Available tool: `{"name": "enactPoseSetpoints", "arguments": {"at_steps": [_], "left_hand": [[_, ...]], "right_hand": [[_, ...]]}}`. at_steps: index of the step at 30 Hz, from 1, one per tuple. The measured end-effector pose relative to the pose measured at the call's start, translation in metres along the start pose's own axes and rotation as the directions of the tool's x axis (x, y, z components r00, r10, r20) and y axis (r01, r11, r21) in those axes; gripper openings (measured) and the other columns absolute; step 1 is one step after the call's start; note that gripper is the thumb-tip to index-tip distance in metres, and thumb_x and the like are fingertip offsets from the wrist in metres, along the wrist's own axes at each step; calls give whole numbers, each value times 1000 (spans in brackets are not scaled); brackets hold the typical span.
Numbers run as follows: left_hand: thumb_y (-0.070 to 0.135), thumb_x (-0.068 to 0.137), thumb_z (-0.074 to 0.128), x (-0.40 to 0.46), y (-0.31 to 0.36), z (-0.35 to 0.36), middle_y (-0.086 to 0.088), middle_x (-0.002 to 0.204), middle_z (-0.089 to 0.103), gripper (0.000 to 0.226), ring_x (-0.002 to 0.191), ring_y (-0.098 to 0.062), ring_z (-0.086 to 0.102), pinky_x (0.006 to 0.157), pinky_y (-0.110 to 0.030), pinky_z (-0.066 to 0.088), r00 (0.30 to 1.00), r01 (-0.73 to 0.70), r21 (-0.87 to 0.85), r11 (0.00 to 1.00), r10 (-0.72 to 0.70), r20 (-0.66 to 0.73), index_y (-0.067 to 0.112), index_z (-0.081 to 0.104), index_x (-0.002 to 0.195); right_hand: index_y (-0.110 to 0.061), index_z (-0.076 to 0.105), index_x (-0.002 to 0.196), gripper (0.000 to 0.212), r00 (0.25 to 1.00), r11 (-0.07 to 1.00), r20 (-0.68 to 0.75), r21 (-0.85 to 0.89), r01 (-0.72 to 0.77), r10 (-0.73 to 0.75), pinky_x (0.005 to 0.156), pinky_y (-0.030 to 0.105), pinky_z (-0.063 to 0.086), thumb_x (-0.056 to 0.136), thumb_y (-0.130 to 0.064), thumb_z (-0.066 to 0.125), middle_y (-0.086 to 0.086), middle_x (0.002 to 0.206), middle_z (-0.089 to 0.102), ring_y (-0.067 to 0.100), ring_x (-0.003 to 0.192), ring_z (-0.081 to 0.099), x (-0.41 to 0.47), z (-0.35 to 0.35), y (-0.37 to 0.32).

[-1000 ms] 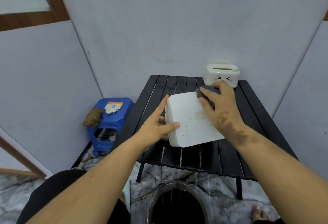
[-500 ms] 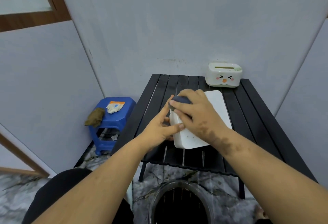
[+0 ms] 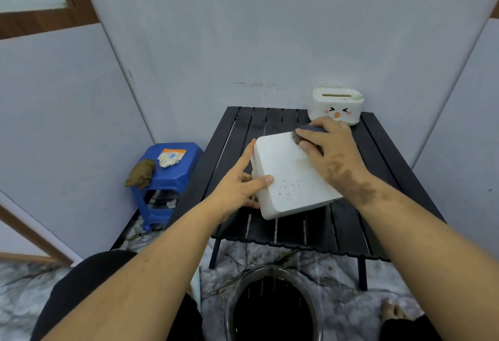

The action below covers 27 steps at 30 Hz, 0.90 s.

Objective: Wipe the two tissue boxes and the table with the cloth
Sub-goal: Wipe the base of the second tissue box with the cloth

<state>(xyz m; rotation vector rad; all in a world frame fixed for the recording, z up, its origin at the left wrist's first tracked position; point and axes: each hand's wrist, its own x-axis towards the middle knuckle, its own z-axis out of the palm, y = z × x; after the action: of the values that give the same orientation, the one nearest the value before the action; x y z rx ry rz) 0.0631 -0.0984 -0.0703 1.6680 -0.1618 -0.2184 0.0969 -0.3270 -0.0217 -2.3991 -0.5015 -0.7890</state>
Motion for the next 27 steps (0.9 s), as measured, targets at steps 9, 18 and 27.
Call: {"name": "enactPoseSetpoints", "arguments": {"at_steps": [9,18,27], "left_hand": [[46,78,82,0,-1,-5,-21,121,68,92,112,-34,69,91,-55,60,1000,5,10,1000,-5,20,72,25,145],[39,86,78,-1,2,-1,-24,120,68,89,113,-33,70,90,-53,61,999,-8,20,1000,7,34,70,22,147],[38,90,76,-4,3,3,-18,115,69,86,108,-30,71,90,-53,61,999,-29,47,998,28,18,69,20,148]], "right_hand": [[-23,71,117,27,943,970,228,17,244,-242,89,37,41,91,-23,62,4,116,57,25,96,44,-30,-3,-17],[-12,67,116,30,965,979,172,79,187,-199,85,38,45,87,-13,60,12,117,52,30,97,48,-59,12,-49],[-15,71,112,28,939,960,232,176,218,-255,81,32,47,87,-19,60,6,106,52,24,95,50,-86,7,-52]]}}
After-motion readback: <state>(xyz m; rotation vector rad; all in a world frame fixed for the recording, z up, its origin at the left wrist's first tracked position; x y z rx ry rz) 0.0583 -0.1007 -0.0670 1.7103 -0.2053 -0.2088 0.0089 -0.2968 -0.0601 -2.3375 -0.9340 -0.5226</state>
